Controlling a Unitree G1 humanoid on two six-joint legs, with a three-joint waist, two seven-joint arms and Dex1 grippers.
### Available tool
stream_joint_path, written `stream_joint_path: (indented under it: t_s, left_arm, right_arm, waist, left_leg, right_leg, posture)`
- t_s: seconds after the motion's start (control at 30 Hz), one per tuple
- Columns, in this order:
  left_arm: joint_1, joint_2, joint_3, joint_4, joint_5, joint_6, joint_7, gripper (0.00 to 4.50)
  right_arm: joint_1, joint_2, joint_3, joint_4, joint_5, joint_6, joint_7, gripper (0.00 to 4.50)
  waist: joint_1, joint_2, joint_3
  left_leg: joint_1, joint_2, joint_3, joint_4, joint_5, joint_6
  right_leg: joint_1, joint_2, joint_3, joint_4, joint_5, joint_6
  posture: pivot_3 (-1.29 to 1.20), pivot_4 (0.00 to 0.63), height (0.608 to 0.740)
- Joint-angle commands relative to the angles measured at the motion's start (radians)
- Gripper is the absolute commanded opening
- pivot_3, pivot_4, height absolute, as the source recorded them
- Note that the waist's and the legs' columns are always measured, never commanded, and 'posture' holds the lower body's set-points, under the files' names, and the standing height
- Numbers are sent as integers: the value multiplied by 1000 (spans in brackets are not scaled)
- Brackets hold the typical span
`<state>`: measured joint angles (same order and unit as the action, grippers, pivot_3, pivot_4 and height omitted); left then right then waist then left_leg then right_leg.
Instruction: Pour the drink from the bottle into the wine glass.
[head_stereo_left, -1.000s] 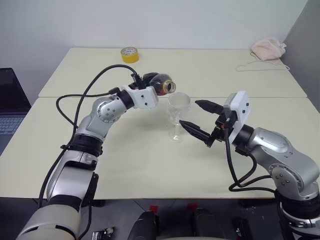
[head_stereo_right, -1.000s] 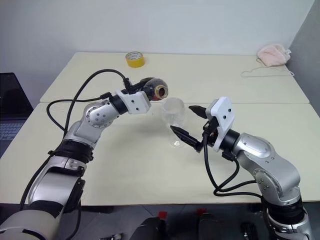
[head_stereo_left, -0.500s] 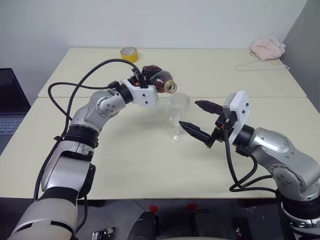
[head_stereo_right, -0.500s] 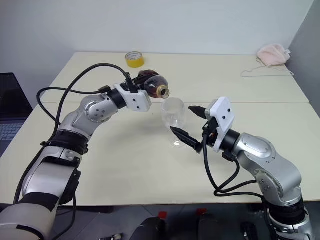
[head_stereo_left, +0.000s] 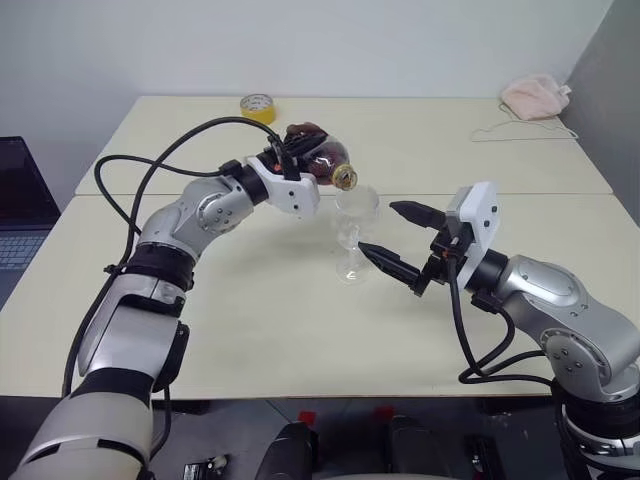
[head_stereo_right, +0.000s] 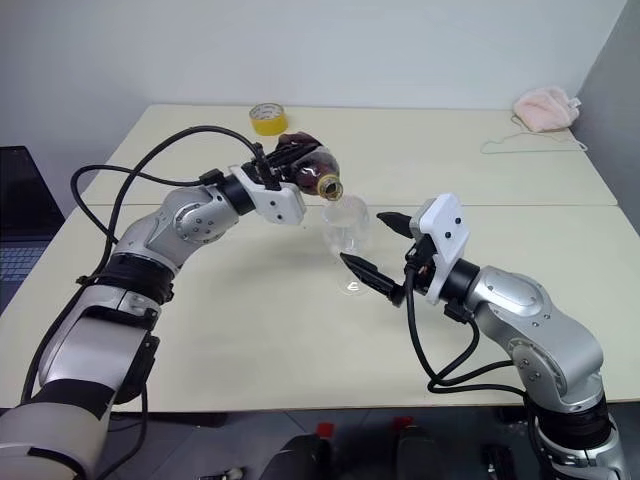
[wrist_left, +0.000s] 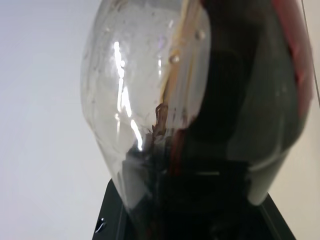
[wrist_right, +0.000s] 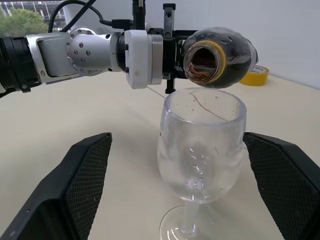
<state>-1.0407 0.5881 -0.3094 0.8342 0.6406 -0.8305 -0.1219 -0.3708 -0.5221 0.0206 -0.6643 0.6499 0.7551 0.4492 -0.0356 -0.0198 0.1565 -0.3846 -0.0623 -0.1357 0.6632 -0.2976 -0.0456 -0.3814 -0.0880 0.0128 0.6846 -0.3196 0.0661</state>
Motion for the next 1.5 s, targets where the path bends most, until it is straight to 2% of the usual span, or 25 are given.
stream_joint_path:
  t_s: [0.03, 0.6, 1.5]
  left_arm:
    - [-52, 16, 10, -15, 4, -21, 49, 969]
    - [-98, 24, -42, 31, 100, -21, 180, 918]
    - [-123, 33, -72, 60, 146, 5, 249, 917]
  right_arm:
    - [-12, 1, -13, -45, 10, -2, -7, 4500]
    - [-15, 6, -7, -65, 17, 21, -24, 4500]
    - [2, 13, -3, -68, 8, 24, -14, 4500]
  waist:
    - [0, 0, 0]
    - [-4, 0, 0]
    - [-9, 0, 0]
  left_leg:
    - [0, 0, 0, 0, 0, 0]
    - [-7, -1, 1, 2, 0, 0]
    - [-7, -6, 0, 3, 0, 0]
  right_leg:
    - [0, 0, 0, 0, 0, 0]
    - [-8, 0, 1, 7, 0, 0]
    - [-9, -1, 1, 11, 0, 0]
  posture:
    - [0, 150, 740]
    - [0, 150, 740]
    - [0, 150, 740]
